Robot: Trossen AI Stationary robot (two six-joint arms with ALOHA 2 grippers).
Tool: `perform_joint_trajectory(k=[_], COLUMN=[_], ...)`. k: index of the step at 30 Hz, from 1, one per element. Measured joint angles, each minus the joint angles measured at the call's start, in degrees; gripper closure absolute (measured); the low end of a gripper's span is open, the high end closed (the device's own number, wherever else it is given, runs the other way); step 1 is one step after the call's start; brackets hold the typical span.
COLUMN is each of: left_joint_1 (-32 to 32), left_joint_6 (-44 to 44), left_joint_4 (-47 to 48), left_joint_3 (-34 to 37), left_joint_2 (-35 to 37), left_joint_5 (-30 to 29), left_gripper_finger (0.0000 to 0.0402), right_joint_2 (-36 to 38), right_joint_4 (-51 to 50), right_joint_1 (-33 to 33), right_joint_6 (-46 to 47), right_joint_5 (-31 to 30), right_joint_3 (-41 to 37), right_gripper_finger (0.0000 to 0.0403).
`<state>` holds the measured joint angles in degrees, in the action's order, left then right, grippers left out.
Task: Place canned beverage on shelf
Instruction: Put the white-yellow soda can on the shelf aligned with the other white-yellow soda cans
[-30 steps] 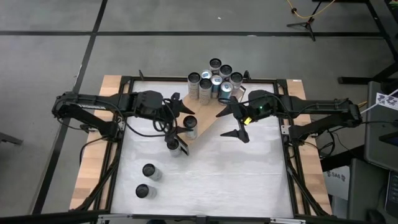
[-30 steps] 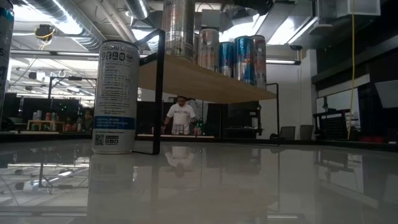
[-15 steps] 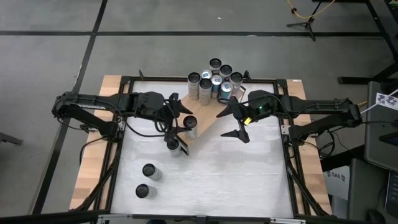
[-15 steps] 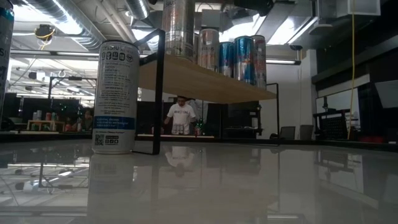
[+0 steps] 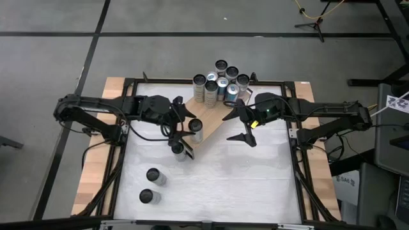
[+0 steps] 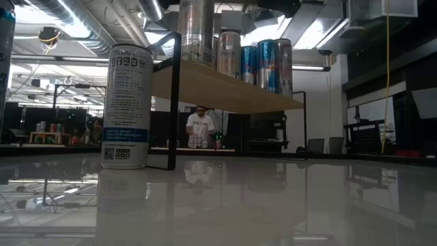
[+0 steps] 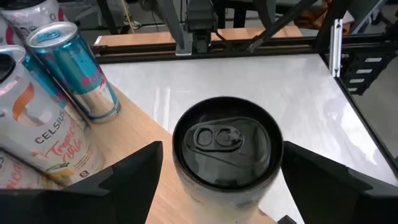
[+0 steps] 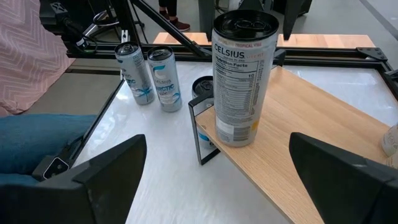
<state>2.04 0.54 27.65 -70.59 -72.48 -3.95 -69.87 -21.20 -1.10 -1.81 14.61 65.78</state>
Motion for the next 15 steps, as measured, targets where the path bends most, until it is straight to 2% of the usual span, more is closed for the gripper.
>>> perform_joint_trajectory(k=[10, 15], left_joint_1=[0.0, 0.2], left_joint_6=[-0.1, -0.5], left_joint_4=[-1.4, -2.2], left_joint_3=[0.0, 0.0], left_joint_2=[-4.5, -5.2], left_joint_5=[-1.5, -3.5], left_gripper_finger=[0.0088, 0.0115], right_joint_2=[0.0, 0.0], right_joint_4=[0.0, 0.0], right_joint_1=[0.0, 0.0], right_joint_6=[0.0, 0.0], right_joint_5=[0.0, 0.0], right_joint_3=[0.0, 0.0], right_gripper_finger=[0.0015, 0.0015])
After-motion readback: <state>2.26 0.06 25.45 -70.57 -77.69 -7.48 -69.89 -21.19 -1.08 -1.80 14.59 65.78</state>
